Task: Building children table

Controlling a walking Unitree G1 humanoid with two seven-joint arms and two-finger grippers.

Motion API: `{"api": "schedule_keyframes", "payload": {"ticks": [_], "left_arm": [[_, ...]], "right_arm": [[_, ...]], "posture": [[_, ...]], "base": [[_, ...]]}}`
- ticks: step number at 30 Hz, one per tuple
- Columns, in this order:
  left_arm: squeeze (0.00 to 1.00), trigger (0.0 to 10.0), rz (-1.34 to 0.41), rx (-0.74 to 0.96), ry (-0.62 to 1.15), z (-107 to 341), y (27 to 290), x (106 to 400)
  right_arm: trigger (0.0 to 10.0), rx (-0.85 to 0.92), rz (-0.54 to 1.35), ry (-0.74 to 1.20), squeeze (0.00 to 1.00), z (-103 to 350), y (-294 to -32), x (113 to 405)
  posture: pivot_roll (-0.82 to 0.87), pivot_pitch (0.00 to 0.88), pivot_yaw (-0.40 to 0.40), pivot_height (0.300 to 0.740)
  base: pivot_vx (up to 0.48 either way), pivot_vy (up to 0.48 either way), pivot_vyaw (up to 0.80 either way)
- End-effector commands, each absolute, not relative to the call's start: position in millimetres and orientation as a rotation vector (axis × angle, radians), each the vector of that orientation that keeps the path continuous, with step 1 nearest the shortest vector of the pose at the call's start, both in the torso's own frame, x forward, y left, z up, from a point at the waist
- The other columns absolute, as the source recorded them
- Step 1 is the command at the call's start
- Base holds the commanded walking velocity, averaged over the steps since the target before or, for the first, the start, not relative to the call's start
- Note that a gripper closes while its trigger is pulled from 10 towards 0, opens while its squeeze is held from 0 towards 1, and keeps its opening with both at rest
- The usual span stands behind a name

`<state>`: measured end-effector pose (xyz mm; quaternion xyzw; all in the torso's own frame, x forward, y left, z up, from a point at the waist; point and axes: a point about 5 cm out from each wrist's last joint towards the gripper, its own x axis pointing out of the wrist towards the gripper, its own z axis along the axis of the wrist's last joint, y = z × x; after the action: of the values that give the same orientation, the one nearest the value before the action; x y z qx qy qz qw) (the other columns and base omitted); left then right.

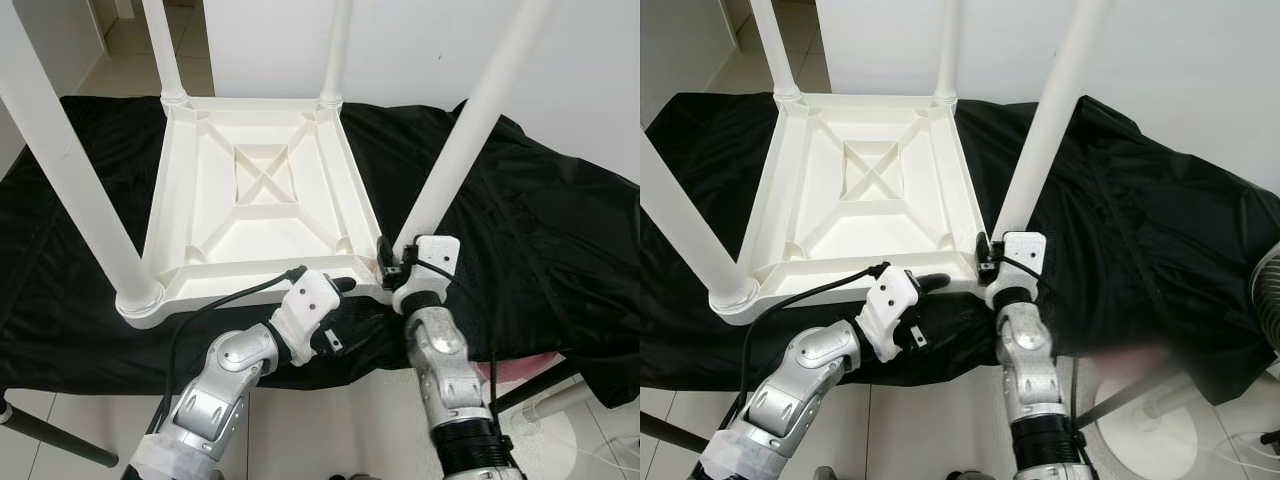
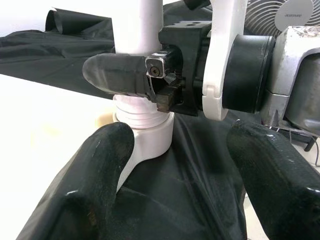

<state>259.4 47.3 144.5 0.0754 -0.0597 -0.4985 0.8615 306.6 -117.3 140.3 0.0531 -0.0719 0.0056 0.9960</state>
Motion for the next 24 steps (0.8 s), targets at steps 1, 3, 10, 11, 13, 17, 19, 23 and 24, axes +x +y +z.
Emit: {"api": "schedule_keyframes", "payload": {"ticks": [1,3,10,11,13,17,19,23,24], "left_arm": [[0.0,10.0,-1.039,0.169,-0.113,140,45,258],[0.0,10.0,-1.039,0.167,-0.114,140,44,258],[0.0,10.0,-1.035,0.165,-0.115,140,44,259],[0.0,10.0,-1.034,0.165,-0.116,140,44,259],[0.0,10.0,-1.029,0.165,-0.117,140,44,259],[0.0,10.0,-1.026,0.166,-0.117,140,45,258],[0.0,10.0,-1.026,0.166,-0.117,140,45,258],[0.0,10.0,-1.026,0.165,-0.116,140,45,258],[0.0,10.0,-1.026,0.165,-0.116,140,45,259]], "right_arm": [[10.0,0.156,-0.011,-0.045,0.0,120,-115,301],[10.0,0.181,0.03,-0.061,0.0,124,-108,299],[10.0,0.169,0.022,-0.066,0.73,128,-114,299],[10.0,0.17,0.021,-0.064,0.73,128,-115,299],[10.0,0.174,0.034,-0.07,1.0,130,-115,298],[10.0,0.154,0.086,-0.091,1.0,131,-123,293],[10.0,0.15,0.095,-0.094,1.0,131,-125,292],[10.0,0.11,0.144,-0.096,1.0,123,-136,286],[10.0,0.103,0.168,-0.095,1.0,121,-139,284]], "posture": [[-0.04,0.083,-0.058,0.74],[-0.05,0.083,-0.059,0.74],[-0.04,0.081,-0.066,0.74],[-0.04,0.081,-0.067,0.74],[-0.04,0.081,-0.067,0.74],[-0.04,0.08,-0.07,0.74],[-0.04,0.08,-0.07,0.74],[-0.04,0.08,-0.068,0.74],[-0.04,0.083,-0.067,0.74]], "base": [[0.0,0.0,0.0],[0.0,0.0,0.0],[0.0,0.0,0.0],[0.0,0.0,0.0],[0.0,0.0,0.0],[0.0,0.0,0.0],[0.0,0.0,0.0],[0.0,0.0,0.0],[0.0,0.0,0.0]]}}
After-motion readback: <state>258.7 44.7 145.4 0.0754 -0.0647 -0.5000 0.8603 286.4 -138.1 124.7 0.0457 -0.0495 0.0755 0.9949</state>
